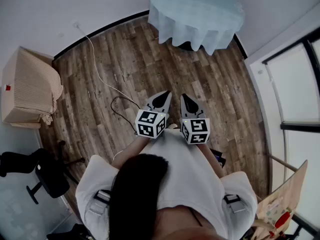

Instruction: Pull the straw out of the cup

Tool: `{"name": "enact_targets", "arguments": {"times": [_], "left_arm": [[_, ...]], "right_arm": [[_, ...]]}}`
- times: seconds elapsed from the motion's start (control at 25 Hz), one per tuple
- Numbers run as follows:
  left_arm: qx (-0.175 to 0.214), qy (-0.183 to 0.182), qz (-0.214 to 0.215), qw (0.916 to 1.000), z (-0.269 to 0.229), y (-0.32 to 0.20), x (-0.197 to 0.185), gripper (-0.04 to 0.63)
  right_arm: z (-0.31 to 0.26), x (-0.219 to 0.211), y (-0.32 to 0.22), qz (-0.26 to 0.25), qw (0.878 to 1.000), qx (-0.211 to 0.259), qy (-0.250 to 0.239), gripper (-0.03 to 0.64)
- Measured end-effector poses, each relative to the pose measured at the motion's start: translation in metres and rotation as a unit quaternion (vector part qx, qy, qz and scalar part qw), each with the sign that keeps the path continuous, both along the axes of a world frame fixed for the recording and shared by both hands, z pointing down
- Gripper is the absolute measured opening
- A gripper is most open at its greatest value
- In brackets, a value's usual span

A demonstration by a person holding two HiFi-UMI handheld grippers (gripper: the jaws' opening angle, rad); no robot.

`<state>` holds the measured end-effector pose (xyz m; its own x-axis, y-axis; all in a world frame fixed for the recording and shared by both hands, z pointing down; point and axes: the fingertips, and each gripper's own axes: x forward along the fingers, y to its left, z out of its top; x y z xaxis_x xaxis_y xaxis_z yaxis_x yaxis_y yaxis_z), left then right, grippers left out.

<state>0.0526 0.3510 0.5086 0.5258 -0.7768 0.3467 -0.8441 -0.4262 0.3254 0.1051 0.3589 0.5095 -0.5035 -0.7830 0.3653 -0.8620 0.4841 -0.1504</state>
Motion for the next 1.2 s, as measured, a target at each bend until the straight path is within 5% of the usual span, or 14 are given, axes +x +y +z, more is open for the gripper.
{"name": "enact_targets", "arguments": {"times": [0.6, 1.2], "left_arm": [[-0.019, 0.016, 0.0, 0.9997, 0.009, -0.002, 0.01, 0.009], [0.001, 0.011, 0.036, 0.9993, 0.004, -0.103, 0.017, 0.009]], "right_arm": [[0.003, 0.017, -0.005, 0.016, 0.999, -0.001, -0.036, 0.04], [0.007, 0.01, -0.092, 0.026, 1.0, 0.007, 0.005, 0.04]]}}
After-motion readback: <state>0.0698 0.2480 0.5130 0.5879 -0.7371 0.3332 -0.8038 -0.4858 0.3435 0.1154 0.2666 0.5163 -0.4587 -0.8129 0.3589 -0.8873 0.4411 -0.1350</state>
